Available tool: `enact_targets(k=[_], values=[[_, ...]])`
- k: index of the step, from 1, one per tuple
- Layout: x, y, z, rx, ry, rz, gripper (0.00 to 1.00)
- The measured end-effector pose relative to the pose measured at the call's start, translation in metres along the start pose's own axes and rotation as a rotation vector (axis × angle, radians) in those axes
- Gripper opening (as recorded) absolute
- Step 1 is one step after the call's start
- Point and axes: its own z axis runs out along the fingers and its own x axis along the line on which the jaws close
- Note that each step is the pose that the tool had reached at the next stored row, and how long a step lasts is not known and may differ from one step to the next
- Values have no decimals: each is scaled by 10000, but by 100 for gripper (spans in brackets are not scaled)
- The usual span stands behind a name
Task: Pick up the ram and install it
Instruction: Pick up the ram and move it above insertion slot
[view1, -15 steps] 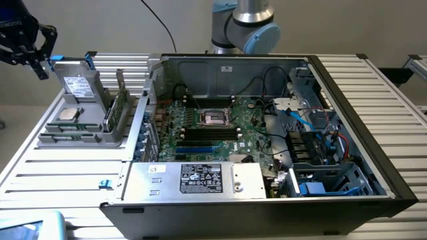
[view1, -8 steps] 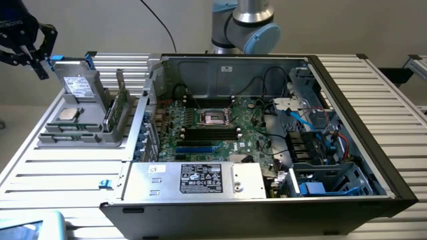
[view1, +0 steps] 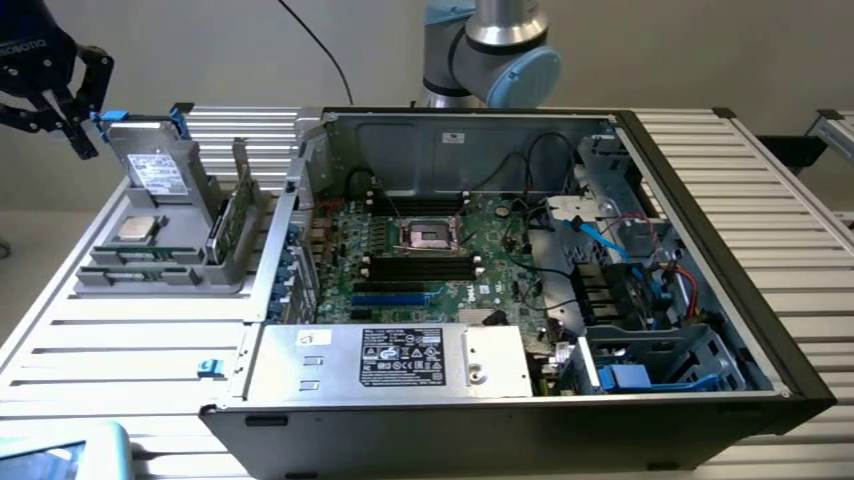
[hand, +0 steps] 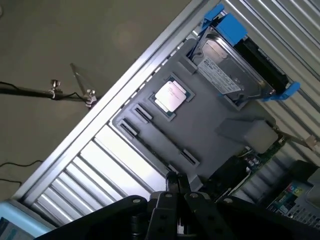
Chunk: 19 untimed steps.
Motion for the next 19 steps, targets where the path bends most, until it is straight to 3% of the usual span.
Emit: enact_targets(k=[19], values=[[0, -1, 0, -56, 79, -3455, 11]])
